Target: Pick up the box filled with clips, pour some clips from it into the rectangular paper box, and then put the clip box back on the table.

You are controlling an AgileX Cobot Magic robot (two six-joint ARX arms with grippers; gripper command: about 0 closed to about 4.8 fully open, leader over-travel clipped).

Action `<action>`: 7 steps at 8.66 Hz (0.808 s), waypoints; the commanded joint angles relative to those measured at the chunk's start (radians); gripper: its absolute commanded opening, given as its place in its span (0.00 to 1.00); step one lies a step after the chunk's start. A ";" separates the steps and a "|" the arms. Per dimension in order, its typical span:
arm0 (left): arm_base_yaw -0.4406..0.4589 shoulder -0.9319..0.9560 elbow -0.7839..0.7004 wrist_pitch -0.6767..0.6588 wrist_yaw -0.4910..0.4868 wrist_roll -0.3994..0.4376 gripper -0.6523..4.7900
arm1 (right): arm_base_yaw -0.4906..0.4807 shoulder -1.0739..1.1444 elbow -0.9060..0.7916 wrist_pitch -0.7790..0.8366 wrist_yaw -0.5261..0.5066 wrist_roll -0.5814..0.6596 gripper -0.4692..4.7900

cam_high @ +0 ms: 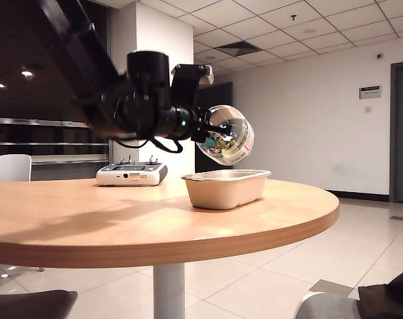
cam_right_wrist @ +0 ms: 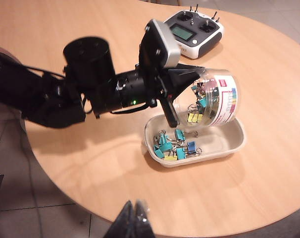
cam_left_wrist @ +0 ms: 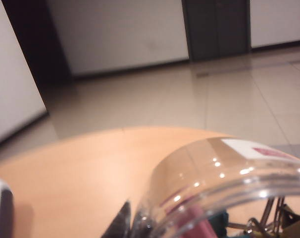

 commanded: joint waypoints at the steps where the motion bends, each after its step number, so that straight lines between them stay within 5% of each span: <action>1: -0.038 0.140 -0.001 0.495 0.011 0.580 0.11 | 0.002 -0.005 -0.026 -0.005 0.005 -0.023 0.09; 2: -0.038 0.140 0.000 0.499 0.058 0.644 0.11 | 0.002 -0.005 -0.027 -0.010 0.050 -0.029 0.09; 3: -0.038 0.140 0.000 0.498 0.143 0.838 0.11 | 0.002 -0.005 -0.027 -0.020 0.050 -0.051 0.09; 6: -0.026 0.139 0.002 0.486 0.211 1.020 0.11 | 0.002 -0.005 -0.028 -0.021 0.049 -0.051 0.09; 7: -0.005 0.107 0.005 0.429 0.256 1.156 0.11 | 0.002 -0.005 -0.056 -0.012 0.048 -0.051 0.09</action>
